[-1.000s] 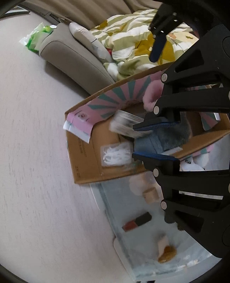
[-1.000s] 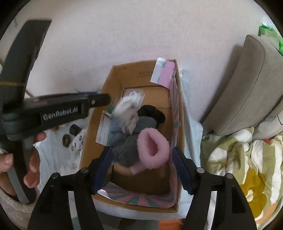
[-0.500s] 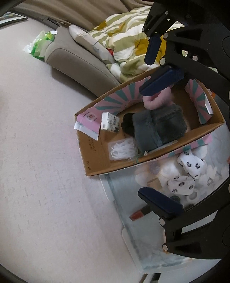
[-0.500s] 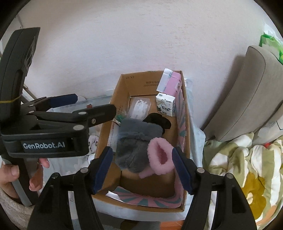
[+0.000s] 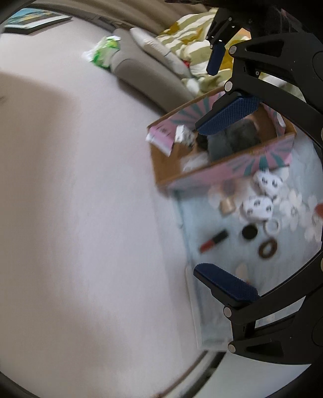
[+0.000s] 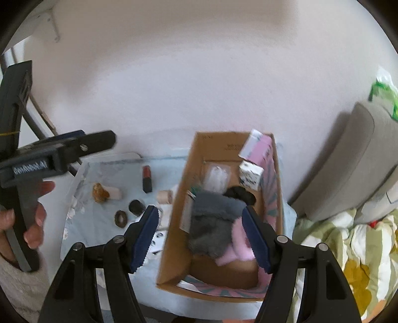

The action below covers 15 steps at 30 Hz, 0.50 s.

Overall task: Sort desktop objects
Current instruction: 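Move both grippers back over the tray toward the teddy and panda socks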

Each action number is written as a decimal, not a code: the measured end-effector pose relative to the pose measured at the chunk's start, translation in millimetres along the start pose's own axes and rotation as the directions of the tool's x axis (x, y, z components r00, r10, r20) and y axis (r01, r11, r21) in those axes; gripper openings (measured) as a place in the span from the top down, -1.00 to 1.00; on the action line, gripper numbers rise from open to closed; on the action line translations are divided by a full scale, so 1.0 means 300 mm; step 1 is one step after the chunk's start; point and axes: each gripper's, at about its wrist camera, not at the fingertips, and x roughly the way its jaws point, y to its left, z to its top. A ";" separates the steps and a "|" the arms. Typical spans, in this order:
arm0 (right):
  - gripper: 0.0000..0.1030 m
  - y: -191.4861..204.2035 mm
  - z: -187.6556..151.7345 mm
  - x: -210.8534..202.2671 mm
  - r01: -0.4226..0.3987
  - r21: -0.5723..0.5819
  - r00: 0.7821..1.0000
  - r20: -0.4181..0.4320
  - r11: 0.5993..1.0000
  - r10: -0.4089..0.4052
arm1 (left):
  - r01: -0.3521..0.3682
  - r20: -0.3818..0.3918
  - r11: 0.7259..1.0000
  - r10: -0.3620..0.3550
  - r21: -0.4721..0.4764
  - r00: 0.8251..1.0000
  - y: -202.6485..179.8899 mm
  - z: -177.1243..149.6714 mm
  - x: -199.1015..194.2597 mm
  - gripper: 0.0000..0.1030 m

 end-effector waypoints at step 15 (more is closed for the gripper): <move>-0.27 0.291 0.038 0.080 -0.084 -0.122 0.996 0.007 0.989 0.086 | -0.130 0.091 0.971 0.150 -0.200 0.984 0.455 -0.105 -0.220 -0.99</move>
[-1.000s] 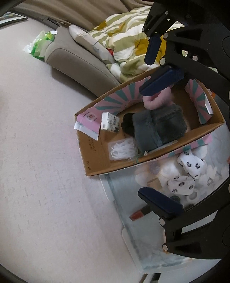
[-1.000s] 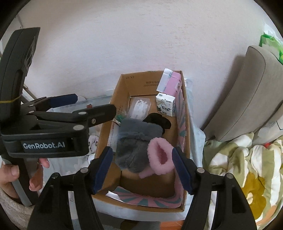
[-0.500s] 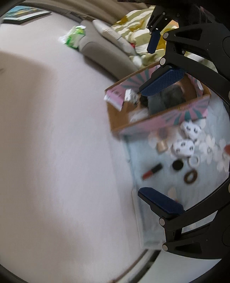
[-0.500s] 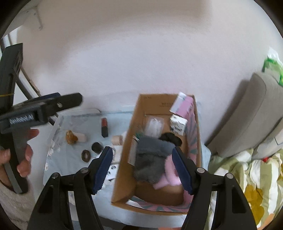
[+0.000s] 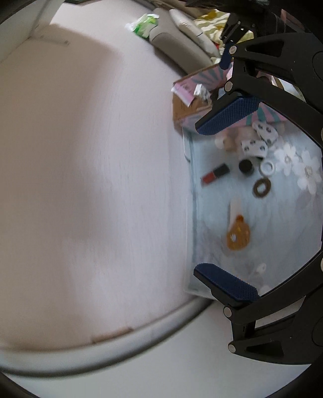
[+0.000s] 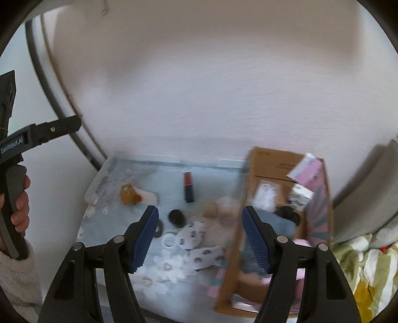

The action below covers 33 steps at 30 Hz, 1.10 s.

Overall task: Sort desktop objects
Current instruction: 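Move both grippers back over the tray toward the teddy and panda socks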

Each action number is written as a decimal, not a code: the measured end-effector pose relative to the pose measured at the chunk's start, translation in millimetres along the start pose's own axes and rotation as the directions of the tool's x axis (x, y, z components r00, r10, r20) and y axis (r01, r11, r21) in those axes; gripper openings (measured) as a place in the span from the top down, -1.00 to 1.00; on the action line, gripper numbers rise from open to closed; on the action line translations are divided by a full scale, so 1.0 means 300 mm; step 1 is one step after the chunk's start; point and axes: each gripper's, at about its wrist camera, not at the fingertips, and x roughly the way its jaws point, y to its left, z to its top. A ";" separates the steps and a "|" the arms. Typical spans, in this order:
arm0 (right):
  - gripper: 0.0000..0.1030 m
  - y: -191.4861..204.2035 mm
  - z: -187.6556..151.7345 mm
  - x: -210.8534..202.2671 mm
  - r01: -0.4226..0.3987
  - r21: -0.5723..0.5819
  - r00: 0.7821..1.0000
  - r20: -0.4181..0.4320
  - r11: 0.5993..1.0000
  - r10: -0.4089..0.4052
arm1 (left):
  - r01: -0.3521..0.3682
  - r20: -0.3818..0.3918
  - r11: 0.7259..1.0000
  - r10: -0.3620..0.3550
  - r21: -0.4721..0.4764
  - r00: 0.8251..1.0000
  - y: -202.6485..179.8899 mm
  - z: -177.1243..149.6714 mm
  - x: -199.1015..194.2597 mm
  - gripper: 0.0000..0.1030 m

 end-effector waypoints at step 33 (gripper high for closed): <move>-0.27 0.081 -0.185 0.561 0.191 0.117 0.964 -0.210 0.975 -0.164 | 0.119 -0.189 0.888 -0.036 0.445 0.981 0.109 -0.354 0.643 -0.99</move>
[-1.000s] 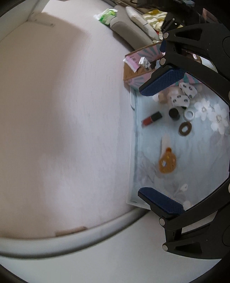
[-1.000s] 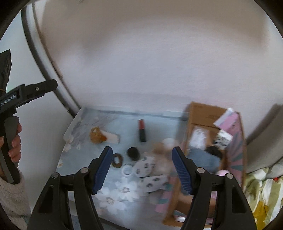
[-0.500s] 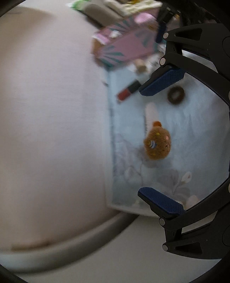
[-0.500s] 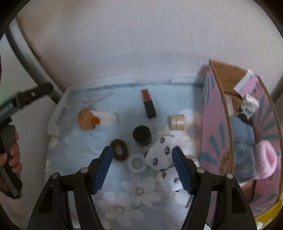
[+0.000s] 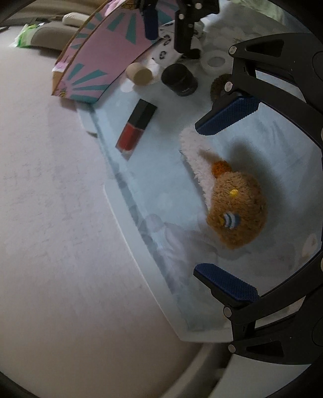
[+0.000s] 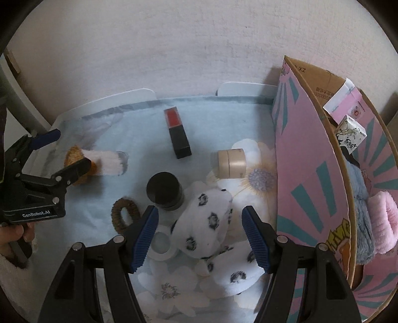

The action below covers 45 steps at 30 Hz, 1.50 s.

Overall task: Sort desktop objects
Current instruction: 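Move both grippers back over the tray toward the teddy and panda socks, then grasp the brown teddy plush with the left gripper while the right grasps a panda-print sock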

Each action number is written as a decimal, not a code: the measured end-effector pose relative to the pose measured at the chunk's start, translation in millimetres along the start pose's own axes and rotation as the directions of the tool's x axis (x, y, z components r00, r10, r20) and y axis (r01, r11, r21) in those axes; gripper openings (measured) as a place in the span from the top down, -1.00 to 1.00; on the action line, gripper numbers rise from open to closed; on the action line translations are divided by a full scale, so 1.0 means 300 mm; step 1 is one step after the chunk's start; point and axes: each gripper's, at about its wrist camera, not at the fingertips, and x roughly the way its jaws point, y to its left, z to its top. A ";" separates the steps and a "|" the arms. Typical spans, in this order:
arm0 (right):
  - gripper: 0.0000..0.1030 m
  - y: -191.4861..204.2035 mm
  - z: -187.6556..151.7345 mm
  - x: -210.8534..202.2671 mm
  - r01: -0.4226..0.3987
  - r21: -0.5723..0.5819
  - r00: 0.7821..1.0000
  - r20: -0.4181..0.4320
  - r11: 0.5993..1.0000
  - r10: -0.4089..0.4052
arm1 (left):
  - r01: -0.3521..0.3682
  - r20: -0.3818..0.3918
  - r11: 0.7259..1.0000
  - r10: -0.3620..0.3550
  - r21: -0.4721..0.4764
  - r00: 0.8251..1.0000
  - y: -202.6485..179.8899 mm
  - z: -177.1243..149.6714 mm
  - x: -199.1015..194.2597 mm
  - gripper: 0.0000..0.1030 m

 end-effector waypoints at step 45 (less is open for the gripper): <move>0.35 -0.009 0.008 0.023 -0.018 0.042 1.000 -0.017 0.999 0.018 | 0.121 -0.048 0.991 -0.124 -0.063 0.991 0.054 0.008 0.020 0.46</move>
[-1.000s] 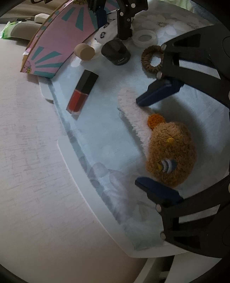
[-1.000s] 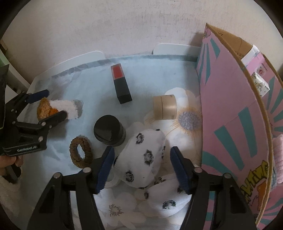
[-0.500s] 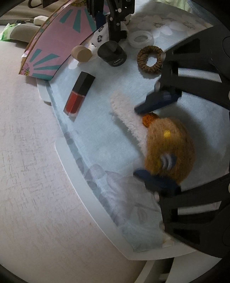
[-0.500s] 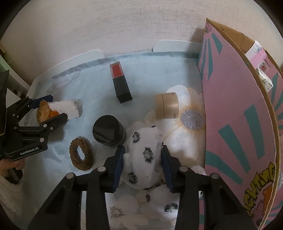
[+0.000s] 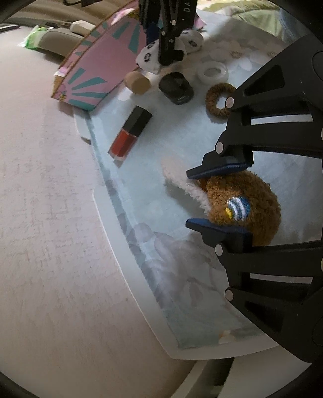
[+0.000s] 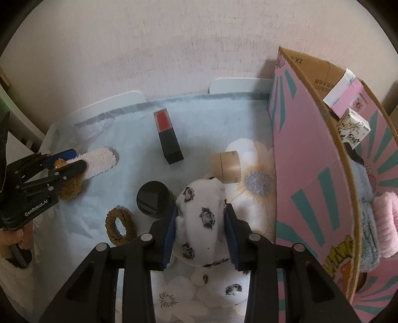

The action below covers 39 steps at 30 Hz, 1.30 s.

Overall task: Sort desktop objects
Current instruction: 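Grasp the brown teddy plush with the left gripper while the right grasps a panda-print sock, then carry the teddy and sock into the cardboard box and open both grippers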

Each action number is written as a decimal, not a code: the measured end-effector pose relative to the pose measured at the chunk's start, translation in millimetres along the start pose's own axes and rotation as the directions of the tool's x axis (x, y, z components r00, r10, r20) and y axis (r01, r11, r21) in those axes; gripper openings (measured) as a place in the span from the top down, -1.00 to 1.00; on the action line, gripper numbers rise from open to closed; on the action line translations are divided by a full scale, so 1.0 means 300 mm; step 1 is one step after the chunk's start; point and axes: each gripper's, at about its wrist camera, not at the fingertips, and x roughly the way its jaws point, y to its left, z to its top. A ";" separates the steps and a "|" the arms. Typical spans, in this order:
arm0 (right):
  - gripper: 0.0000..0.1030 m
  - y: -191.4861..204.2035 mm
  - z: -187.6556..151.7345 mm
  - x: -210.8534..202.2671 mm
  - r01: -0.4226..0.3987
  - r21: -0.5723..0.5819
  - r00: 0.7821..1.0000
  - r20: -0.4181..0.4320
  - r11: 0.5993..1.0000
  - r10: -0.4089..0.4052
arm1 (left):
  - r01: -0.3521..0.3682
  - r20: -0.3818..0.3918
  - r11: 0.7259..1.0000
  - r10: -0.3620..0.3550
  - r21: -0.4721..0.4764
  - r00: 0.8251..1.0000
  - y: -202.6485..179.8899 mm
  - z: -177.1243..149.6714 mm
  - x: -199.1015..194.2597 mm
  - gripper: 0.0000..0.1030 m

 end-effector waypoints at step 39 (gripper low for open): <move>0.35 -0.116 0.169 -0.395 -0.065 -0.005 0.989 0.136 0.998 0.065 | 0.093 0.255 0.996 -0.090 0.000 0.963 -0.158 0.367 -0.449 0.67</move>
